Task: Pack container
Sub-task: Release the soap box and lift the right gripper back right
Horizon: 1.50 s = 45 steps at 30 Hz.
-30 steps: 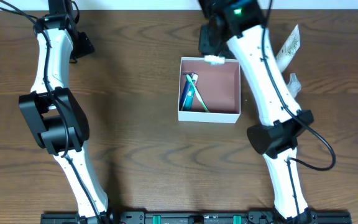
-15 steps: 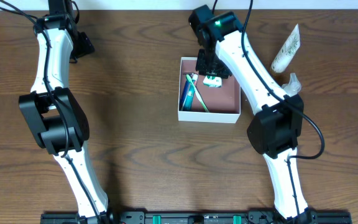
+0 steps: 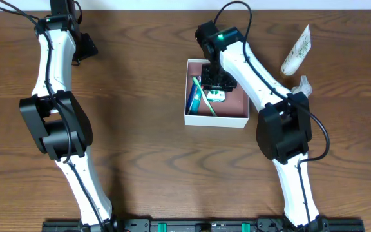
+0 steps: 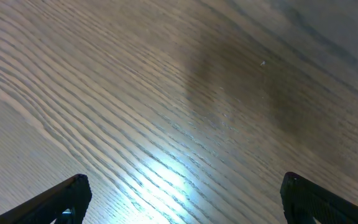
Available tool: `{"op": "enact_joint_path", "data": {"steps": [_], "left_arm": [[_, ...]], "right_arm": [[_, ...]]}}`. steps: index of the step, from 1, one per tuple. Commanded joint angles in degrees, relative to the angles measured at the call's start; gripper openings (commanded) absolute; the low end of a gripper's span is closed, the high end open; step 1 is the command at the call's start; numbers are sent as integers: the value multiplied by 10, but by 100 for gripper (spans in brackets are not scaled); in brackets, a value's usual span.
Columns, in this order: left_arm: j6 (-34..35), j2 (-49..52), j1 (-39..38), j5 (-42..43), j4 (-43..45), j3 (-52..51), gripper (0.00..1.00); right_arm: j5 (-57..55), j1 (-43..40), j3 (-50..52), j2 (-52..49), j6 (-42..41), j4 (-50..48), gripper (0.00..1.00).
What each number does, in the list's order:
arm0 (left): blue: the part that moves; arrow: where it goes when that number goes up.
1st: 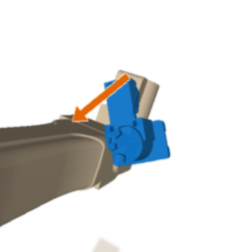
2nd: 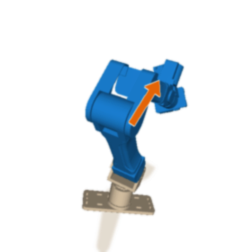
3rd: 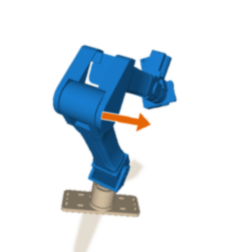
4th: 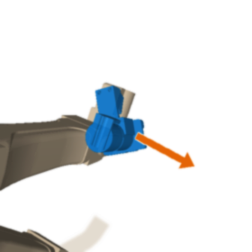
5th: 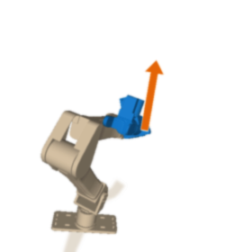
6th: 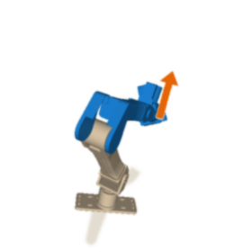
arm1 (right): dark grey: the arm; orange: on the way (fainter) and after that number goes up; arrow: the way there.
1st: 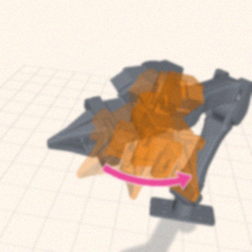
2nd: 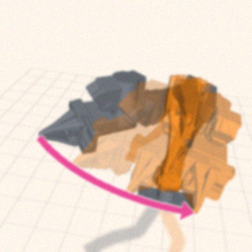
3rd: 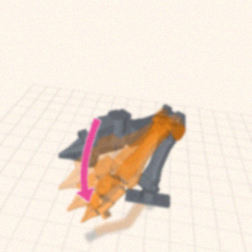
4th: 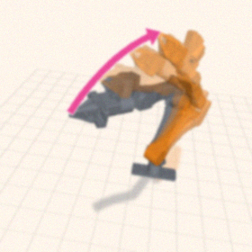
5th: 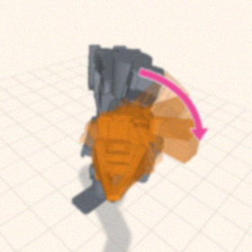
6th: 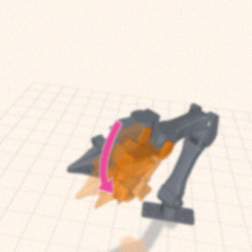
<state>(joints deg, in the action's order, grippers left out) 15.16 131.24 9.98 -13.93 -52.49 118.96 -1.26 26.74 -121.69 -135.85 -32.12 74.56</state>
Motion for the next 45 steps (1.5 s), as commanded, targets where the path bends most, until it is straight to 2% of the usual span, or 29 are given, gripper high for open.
{"op": "enact_joint_path", "data": {"steps": [1,14,27,40,45], "left_arm": [[1,-22,1,-7,-2,12,98],[1,-22,1,-7,-2,12,98],[1,-22,1,-7,-2,12,98],[1,-22,1,-7,-2,12,98],[1,-22,1,-7,-2,12,98]], "right_arm": [[4,-3,22,5,38,-18,37],[7,-12,44,5,46,-92,43],[7,-12,75,5,46,-110,53],[7,-13,73,5,46,-132,69],[7,-22,31,5,45,-89,77]]}}
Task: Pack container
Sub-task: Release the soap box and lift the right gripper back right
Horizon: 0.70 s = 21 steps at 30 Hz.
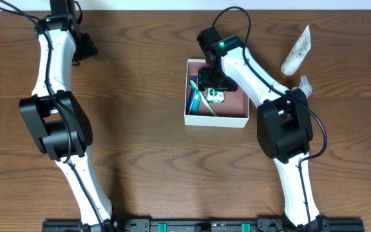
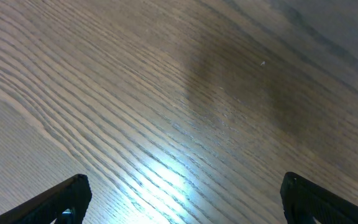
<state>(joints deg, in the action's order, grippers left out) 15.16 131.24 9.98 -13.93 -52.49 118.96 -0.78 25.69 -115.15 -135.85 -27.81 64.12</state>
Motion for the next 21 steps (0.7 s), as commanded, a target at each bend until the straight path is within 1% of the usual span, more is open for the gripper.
{"op": "enact_joint_path", "data": {"steps": [1,5,8,14,17,19,21], "left_arm": [[1,-22,1,-7,-2,12,98],[1,-22,1,-7,-2,12,98],[1,-22,1,-7,-2,12,98],[1,-22,1,-7,-2,12,98],[1,-22,1,-7,-2,12,98],[1,-22,1,-7,-2,12,98],[1,-22,1,-7,-2,12,98]], "right_arm": [[2,-15,-51,6,2,30,77],[2,-33,-147,6,3,107,78],[2,-49,-244,6,13,151,78],[-2,-89,-439,6,62,186,78],[-45,-115,-484,6,62,216,77],[-88,-138,-489,6,62,243,77],[-96,-160,-489,6,62,266,77]]}}
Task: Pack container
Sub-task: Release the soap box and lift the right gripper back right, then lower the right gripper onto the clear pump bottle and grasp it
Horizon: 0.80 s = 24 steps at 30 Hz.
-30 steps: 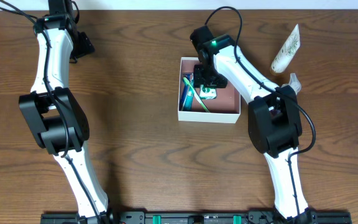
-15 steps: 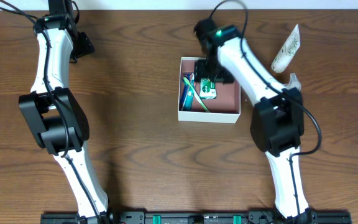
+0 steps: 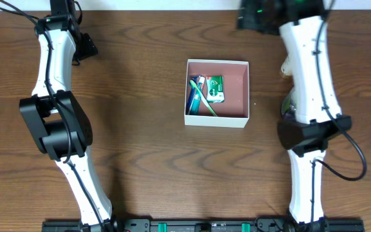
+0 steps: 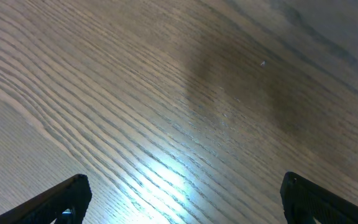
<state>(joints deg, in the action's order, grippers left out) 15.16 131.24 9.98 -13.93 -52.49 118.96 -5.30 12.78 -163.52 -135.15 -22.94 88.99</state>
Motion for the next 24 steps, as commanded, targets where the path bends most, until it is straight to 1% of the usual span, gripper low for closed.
{"op": "enact_joint_path", "data": {"steps": [1,6,15,22,24], "left_arm": [[1,-22,1,-7,-2,12,98],[1,-22,1,-7,-2,12,98],[1,-22,1,-7,-2,12,98],[1,-22,1,-7,-2,12,98],[1,-22,1,-7,-2,12,98]], "right_arm": [[-49,-42,-4,-1,14,27,77],[-48,-80,-6,10,14,64,79],[-46,-106,-6,37,15,79,82],[-64,-109,-6,78,43,83,84],[-50,-110,-6,101,75,83,84]]}}
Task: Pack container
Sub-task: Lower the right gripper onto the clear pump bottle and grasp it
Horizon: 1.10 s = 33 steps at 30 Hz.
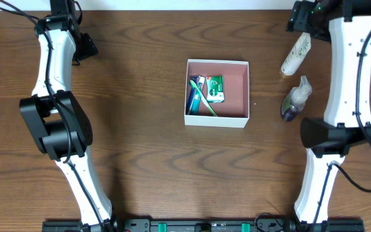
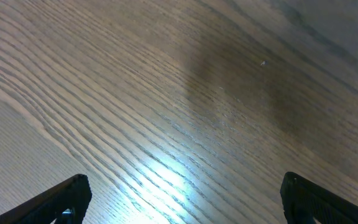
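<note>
A white box [image 1: 216, 117] with a brown floor stands mid-table. It holds a blue-green toothbrush [image 1: 197, 96] and a green packet [image 1: 215, 89]. To its right a white tube [image 1: 296, 54] lies on the wood, with a small clear bottle with a dark base [image 1: 295, 101] below it. My right gripper [image 1: 299, 19] is at the far right edge, by the tube's far end; its jaws are too dark to read. My left gripper [image 1: 87, 46] rests far left, and in the wrist view it [image 2: 185, 194] is wide open over bare wood.
The wooden table [image 1: 140, 129] carries both white arms along its left and right sides. The table's far edge lies just behind the right gripper. A black rail runs along the near edge.
My right arm has swung further right along the far edge, from above the box's far right corner to the tube's far end. The bottle is now uncovered. The left arm is still.
My right gripper was down inside the box over the green packet, and stayed there at the second moment, shifted slightly left. Then it was out of the box at the table's far edge, with the packet left lying inside. Now it is by the tube.
</note>
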Available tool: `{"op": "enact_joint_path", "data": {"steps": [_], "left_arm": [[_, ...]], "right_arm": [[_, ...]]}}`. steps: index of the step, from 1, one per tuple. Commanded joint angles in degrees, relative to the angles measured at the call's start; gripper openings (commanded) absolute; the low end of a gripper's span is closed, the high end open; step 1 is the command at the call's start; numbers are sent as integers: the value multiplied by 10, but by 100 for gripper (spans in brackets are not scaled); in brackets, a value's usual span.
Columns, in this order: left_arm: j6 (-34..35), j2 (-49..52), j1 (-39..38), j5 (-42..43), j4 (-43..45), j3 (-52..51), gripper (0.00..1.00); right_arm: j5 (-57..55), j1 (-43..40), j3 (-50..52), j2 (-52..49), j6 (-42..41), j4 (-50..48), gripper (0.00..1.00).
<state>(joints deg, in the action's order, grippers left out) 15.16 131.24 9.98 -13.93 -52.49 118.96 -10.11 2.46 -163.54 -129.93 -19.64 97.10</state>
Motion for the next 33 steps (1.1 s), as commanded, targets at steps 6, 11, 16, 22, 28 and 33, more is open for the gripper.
{"op": "enact_joint_path", "data": {"steps": [6,11,16,22,28,33], "left_arm": [[1,-22,1,-7,-2,12,98],[1,-22,1,-7,-2,12,98],[1,-22,1,-7,-2,12,98],[1,-22,1,-7,-2,12,98],[1,-22,1,-7,-2,12,98],[1,-22,1,-7,-2,12,98]], "right_arm": [[48,-7,-5,138,144,2,85],[48,-12,58,201,150,2,83],[48,-14,218,251,150,2,94],[57,-14,383,278,151,2,99],[56,-32,469,278,165,2,99],[56,-57,506,278,167,-6,99]]}}
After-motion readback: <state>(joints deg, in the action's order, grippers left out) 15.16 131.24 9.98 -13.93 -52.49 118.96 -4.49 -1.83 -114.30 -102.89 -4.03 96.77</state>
